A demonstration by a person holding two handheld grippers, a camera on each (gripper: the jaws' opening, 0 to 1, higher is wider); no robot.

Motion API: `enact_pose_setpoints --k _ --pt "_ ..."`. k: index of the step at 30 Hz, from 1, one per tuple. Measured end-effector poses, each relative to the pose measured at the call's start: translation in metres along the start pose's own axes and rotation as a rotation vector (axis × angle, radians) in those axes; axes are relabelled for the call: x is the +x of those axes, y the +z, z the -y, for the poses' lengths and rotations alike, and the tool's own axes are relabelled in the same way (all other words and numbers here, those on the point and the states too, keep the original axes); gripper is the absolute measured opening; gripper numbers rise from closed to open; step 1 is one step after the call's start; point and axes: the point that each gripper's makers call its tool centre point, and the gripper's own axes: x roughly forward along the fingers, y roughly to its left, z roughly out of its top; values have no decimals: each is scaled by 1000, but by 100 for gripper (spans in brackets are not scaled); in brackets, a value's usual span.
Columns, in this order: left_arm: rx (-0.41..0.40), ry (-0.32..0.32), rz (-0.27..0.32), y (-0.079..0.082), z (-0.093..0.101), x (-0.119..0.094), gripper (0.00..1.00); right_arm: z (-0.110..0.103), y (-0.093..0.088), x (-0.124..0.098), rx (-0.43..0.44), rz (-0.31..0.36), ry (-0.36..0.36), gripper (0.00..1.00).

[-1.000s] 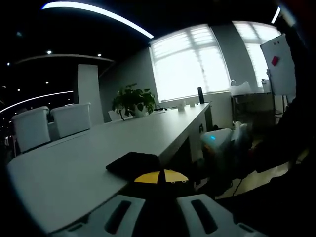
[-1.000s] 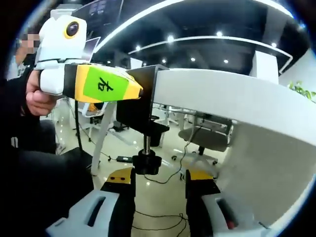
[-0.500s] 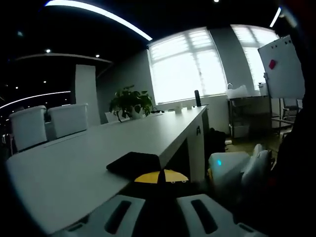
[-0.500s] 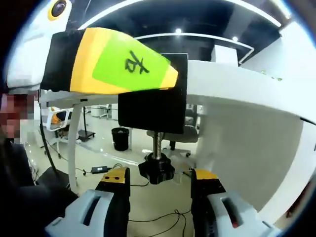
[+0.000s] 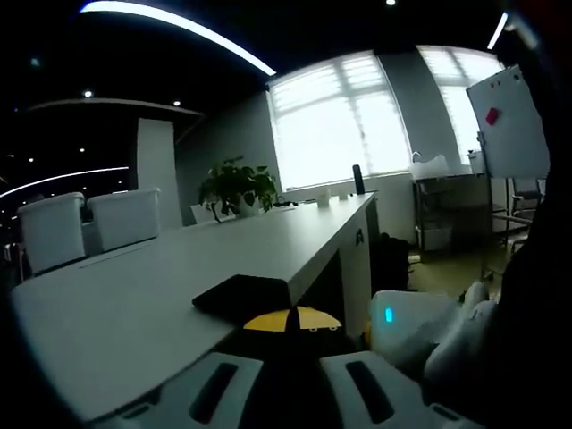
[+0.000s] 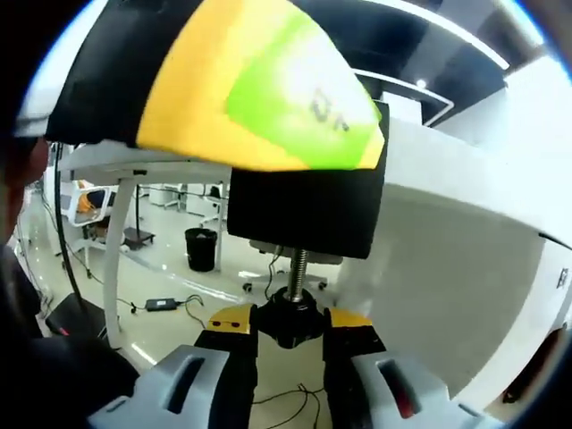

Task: Clamp the fixed fixture on the desktop, loosen the retaining clip, secure it to the edge of the desk, and tighten the retaining clip.

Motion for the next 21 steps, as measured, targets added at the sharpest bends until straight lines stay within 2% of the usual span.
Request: enact_pose_setpoints --k 4,7,10,11,14,17,18,19,20,21 --pt "10 11 -13 0 1 0 1 -7 2 -1 -33 27 126 25" --pt "18 22 -12 -2 2 1 1 -12 3 -2 -73 61 266 24" --pt "27 34 -18 -3 2 1 1 -13 3 5 -129 61 386 24" --pt "27 35 -21 -3 2 1 1 -13 4 7 -116 53 434 24" --pt "23 40 -31 -3 2 1 1 -19 5 1 -159 72 574 24" --pt "29 38 -41 -3 2 1 1 -18 4 4 -165 82 677 24" --pt "32 38 -45 -3 2 1 1 -26 3 0 -165 82 705 24" --pt "37 38 -50 -3 2 1 1 -26 3 1 -189 90 722 24" --pt "39 38 -54 -3 2 1 1 -30 3 -7 -200 95 755 25" --pt "38 37 -56 -3 2 0 1 -28 4 -5 -198 92 753 25"
